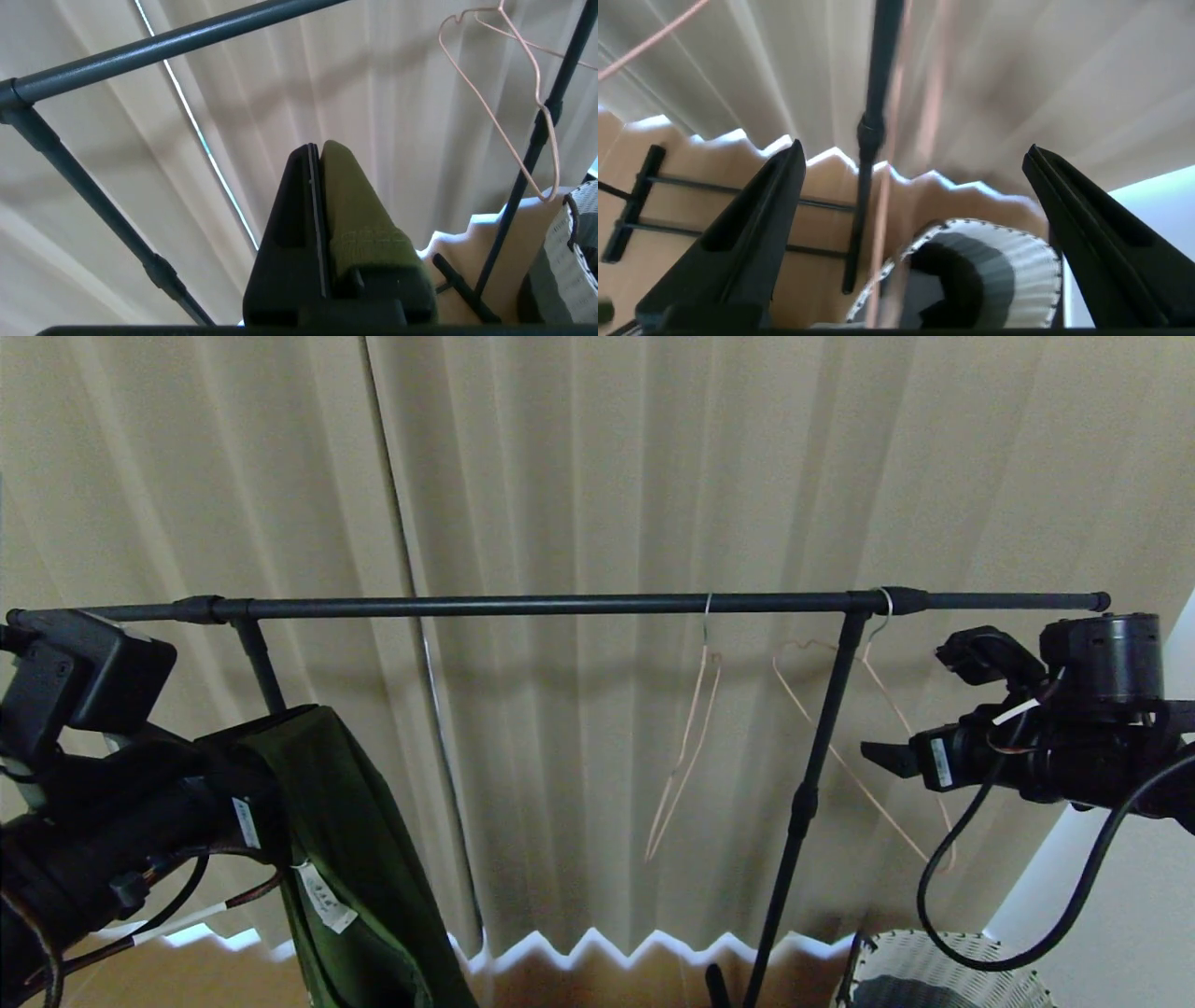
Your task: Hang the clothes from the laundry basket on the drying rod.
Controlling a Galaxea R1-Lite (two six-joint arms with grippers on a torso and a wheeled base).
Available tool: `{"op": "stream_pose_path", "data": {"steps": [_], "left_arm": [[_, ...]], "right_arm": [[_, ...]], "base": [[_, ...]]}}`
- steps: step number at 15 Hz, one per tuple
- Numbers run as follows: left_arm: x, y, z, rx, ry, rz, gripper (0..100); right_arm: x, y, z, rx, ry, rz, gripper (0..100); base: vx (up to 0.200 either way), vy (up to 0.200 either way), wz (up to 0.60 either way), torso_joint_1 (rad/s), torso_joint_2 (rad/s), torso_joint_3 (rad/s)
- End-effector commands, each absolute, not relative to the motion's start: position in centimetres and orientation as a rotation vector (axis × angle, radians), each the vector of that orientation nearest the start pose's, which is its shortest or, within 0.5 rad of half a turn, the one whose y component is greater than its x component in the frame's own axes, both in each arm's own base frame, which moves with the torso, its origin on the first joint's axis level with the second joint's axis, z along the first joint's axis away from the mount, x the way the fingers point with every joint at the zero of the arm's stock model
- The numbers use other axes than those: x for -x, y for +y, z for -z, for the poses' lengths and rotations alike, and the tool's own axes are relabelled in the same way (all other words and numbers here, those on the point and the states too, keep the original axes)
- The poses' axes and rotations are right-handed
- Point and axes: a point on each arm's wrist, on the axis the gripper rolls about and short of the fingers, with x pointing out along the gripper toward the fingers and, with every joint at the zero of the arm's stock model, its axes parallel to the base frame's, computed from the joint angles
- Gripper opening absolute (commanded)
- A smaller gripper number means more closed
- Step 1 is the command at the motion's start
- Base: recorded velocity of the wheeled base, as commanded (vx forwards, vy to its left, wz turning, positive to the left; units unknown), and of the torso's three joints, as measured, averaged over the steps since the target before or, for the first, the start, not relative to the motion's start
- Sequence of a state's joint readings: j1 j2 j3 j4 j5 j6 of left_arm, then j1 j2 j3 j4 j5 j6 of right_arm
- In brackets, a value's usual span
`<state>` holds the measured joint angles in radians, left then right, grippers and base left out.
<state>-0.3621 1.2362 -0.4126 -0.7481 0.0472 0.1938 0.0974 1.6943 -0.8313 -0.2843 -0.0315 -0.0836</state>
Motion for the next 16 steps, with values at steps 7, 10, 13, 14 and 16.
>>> {"op": "stream_pose_path", "data": {"steps": [7, 10, 13, 14, 16], "left_arm": [[-16.6, -6.1, -19.9, -0.205, 0.042, 0.319, 0], [-16.6, -6.1, -19.9, -0.205, 0.042, 0.319, 0], [-16.6, -6.1, -19.9, -0.205, 0.041, 0.317, 0], [-16.6, -6.1, -19.9, -0.205, 0.041, 0.317, 0], [-16.6, -6.1, -19.9, -0.204, 0.039, 0.317, 0]], "right_arm": [[-31.5, 3.3, -13.3, 0.067, 0.647, -0.070, 100], [-31.8, 3.4, -13.1, 0.065, 0.648, -0.067, 100], [-32.1, 3.4, -13.1, 0.063, 0.645, -0.067, 100], [-32.2, 3.4, -13.1, 0.062, 0.647, -0.066, 100], [-32.2, 3.4, -13.0, 0.062, 0.648, -0.066, 0]], "base": [[0.000, 0.000, 0.00, 0.000, 0.00, 0.000], [0.000, 0.000, 0.00, 0.000, 0.00, 0.000], [0.000, 0.000, 0.00, 0.000, 0.00, 0.000], [0.000, 0.000, 0.00, 0.000, 0.00, 0.000], [0.000, 0.000, 0.00, 0.000, 0.00, 0.000]]}}
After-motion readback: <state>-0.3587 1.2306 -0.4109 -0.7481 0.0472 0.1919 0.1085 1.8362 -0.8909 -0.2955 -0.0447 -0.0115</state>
